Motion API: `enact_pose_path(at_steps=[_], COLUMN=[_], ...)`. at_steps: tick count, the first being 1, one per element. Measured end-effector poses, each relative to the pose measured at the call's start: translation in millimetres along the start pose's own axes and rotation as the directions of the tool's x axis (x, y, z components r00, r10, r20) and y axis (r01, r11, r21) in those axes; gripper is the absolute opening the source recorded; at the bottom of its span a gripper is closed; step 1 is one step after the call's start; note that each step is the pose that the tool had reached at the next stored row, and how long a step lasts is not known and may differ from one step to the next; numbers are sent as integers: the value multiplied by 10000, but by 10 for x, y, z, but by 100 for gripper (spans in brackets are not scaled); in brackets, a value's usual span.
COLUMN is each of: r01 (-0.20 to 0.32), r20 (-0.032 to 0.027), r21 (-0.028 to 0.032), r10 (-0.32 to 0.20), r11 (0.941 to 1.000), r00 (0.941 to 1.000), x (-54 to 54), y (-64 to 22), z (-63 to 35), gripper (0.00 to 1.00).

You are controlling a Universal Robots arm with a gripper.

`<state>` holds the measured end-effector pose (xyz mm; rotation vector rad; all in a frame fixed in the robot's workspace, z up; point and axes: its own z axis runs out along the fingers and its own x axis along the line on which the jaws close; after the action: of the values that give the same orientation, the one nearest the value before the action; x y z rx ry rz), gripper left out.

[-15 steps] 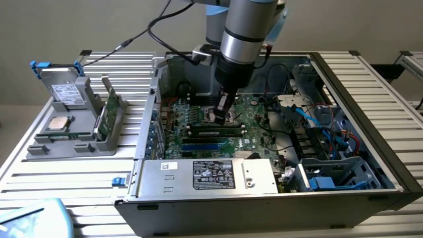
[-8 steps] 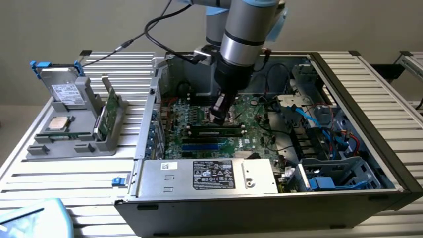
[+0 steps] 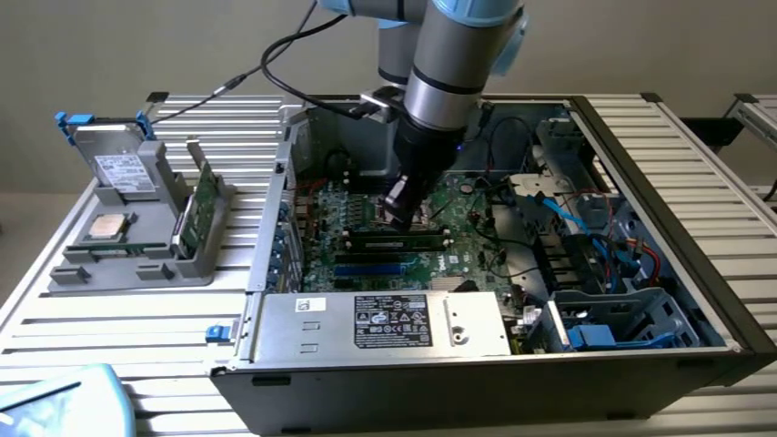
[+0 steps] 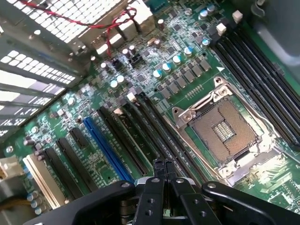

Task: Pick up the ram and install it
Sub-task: 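Press down the ram until it locks into place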

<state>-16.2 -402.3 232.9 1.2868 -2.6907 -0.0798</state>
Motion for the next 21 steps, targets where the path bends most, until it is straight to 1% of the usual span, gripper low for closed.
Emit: enact_pose_path(at_steps=[3, 5, 8, 10, 13, 17, 19, 21], r01=[-455, -666, -889, -996, -1133, -1312, -1421, -1547], r20=[56, 88, 110, 104, 82, 35, -19, -114], r21=[-52, -72, -97, -96, -78, -33, 20, 121], r10=[456, 666, 890, 997, 1134, 1312, 1421, 1549], r11=[9989, 9978, 9960, 9950, 9935, 9914, 9898, 9879], r00=[9989, 9977, 9960, 9950, 9935, 9914, 9898, 9879], x=[-1, 1, 9, 12, 17, 21, 24, 24], y=[0, 2, 9, 12, 17, 23, 24, 25], z=[5, -13, -77, -105, -137, -163, -172, -174], gripper=[11, 11, 11, 11, 11, 11, 11, 11])
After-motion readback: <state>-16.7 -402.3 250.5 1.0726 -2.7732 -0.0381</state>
